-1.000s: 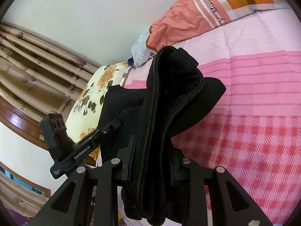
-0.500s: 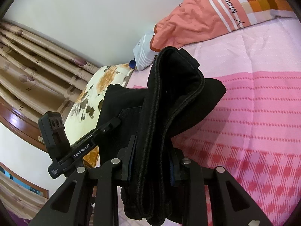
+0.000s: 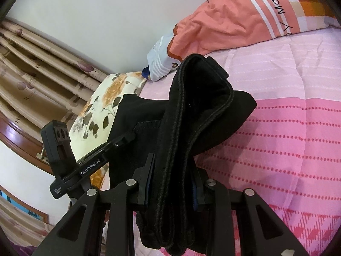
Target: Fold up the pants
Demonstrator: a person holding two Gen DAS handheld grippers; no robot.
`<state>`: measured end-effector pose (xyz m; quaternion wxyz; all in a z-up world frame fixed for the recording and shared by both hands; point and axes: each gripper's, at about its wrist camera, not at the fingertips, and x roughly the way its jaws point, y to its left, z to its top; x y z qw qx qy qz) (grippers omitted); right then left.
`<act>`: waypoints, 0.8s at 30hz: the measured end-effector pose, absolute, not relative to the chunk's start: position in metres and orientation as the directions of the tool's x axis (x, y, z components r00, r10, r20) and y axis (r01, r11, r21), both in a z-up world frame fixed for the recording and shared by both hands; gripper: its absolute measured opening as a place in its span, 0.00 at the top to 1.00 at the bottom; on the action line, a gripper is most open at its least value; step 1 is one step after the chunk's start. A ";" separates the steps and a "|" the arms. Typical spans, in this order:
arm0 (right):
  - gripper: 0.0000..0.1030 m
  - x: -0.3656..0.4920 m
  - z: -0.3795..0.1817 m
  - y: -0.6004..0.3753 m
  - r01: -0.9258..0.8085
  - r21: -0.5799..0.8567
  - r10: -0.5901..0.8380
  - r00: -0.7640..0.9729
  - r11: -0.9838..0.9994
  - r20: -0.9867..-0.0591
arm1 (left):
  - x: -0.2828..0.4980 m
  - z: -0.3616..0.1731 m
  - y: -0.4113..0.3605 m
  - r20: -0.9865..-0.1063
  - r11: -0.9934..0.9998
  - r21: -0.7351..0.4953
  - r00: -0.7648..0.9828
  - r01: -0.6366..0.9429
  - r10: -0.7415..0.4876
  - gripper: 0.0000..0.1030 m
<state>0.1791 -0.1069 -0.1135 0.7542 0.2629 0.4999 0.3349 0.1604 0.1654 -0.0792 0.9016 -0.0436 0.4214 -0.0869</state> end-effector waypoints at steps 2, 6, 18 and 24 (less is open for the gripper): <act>0.74 0.181 -0.116 -0.107 -0.239 0.731 0.767 0.275 0.639 -0.580 | 0.165 -0.083 0.166 -0.755 0.981 -0.153 0.627 0.116 -0.192 0.79; 0.74 0.183 -0.121 -0.107 -0.232 0.735 0.768 0.274 0.638 -0.579 | 0.171 -0.091 0.168 -0.759 0.982 -0.152 0.623 0.112 -0.189 0.79; 0.74 0.184 -0.126 -0.112 -0.223 0.736 0.766 0.277 0.639 -0.581 | 0.177 -0.102 0.178 -0.765 0.983 -0.152 0.618 0.101 -0.182 0.78; 0.74 0.183 -0.132 -0.112 -0.217 0.723 0.752 0.279 0.656 -0.598 | 0.179 -0.109 0.181 -0.771 0.985 -0.141 0.614 0.096 -0.170 0.77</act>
